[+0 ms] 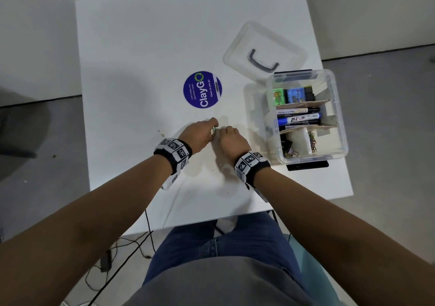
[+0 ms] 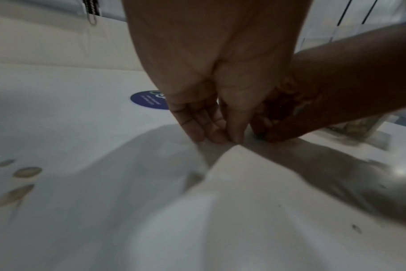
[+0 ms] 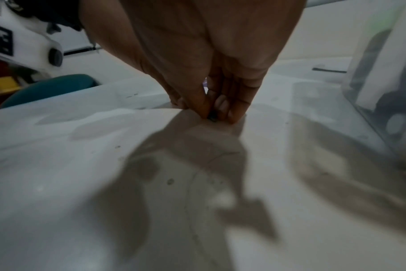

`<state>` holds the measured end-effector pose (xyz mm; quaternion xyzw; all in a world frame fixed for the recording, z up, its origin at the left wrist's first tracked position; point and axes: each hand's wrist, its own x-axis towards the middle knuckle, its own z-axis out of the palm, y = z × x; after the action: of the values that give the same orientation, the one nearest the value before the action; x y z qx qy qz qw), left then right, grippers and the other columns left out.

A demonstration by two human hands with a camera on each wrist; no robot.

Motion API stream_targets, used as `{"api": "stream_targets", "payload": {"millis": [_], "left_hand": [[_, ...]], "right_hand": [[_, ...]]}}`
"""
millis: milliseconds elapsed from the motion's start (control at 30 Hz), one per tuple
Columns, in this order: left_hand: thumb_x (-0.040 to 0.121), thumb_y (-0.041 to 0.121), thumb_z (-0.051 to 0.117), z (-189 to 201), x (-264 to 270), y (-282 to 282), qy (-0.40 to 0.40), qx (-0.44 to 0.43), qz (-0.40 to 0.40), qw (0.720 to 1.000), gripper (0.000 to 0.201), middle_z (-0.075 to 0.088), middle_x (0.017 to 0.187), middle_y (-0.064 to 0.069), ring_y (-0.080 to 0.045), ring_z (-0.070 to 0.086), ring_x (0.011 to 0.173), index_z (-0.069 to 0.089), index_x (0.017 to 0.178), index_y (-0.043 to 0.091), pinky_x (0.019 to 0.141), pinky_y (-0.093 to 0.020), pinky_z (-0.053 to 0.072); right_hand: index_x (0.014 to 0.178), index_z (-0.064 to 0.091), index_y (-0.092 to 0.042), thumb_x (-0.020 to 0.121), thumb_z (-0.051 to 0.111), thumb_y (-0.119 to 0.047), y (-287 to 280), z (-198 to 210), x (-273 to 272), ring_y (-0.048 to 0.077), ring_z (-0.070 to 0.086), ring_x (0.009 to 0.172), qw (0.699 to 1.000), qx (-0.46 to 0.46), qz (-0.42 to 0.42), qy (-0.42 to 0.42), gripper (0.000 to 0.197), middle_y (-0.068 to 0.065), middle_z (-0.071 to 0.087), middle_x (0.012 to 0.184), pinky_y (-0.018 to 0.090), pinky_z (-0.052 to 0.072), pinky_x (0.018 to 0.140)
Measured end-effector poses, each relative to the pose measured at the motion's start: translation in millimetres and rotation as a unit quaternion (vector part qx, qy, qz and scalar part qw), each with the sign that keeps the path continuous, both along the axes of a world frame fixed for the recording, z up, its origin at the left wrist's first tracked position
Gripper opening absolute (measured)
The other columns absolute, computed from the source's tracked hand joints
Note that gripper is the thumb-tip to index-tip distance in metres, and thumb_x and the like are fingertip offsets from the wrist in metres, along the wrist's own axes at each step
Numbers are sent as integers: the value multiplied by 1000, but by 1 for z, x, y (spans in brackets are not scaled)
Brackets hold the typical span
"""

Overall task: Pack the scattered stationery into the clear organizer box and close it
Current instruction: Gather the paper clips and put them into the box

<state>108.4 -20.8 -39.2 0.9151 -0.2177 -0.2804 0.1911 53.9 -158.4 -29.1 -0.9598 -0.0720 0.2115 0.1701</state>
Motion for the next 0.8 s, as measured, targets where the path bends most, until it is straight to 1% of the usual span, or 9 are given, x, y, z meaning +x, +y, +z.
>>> {"api": "stream_targets", "payload": {"millis": [200,300,367,467,567,633,700,733,800], "left_hand": [[94,13,55,-11,0,-3,-55,11,0,998,11,61,99,-13,-31,59,90,59,102,7,74,-42,47],[91,8,59,-15,-2,-4,-91,28,-10,995,10,56,102,-15,-32,54,95,60,100,5,76,-40,46],[88,4,58,-16,-3,-5,-120,58,-28,991,12,53,105,-16,-33,52,97,59,101,4,79,-40,44],[89,1,52,-16,-7,-6,-155,82,-55,983,13,54,103,-14,-32,52,93,55,101,5,80,-38,39],[89,-1,48,-14,-11,-3,-169,54,-54,983,13,58,96,-11,-32,53,87,53,98,7,75,-35,32],[91,1,48,-15,-11,2,-140,0,-12,990,11,59,91,-8,-30,54,84,52,96,9,73,-32,32],[90,0,46,-15,-11,8,-63,-80,64,993,18,57,89,-4,-24,57,82,52,101,13,72,-29,41],[89,-2,45,-13,-12,11,-19,-125,105,986,26,56,88,-3,-19,57,82,54,106,15,75,-27,46],[89,-4,42,-6,-12,18,41,-203,186,961,33,54,87,-4,-14,59,82,57,109,17,78,-22,51]], "right_hand": [[125,45,4,92,40,-3,-4,6,10,38,50,117,996,-62,-7,63,34,22,52,126,41,44,94],[118,51,-1,90,43,-4,-9,2,12,36,55,110,996,-24,-27,79,30,18,58,117,38,45,86],[105,57,-4,86,45,-5,-15,-4,12,31,60,97,991,45,-98,84,23,13,63,103,33,44,77],[87,55,-11,85,52,-7,-28,-6,8,18,59,76,934,204,-280,83,5,-2,61,81,29,47,70],[93,46,-11,92,48,-3,-34,-7,-1,16,63,66,853,327,-399,81,9,3,61,85,29,53,58],[100,41,-12,93,41,3,-33,-7,-9,18,61,62,813,377,-436,81,17,7,62,84,28,49,51],[108,42,-14,92,32,6,-32,-8,-16,18,58,62,802,388,-446,86,28,8,60,83,28,47,51],[108,46,-14,92,30,5,-31,-10,-18,18,57,64,808,377,-443,88,30,9,59,85,30,48,53],[97,54,-13,94,34,-3,-28,-17,-19,22,57,72,851,321,-410,74,23,10,58,92,36,53,65]]}}
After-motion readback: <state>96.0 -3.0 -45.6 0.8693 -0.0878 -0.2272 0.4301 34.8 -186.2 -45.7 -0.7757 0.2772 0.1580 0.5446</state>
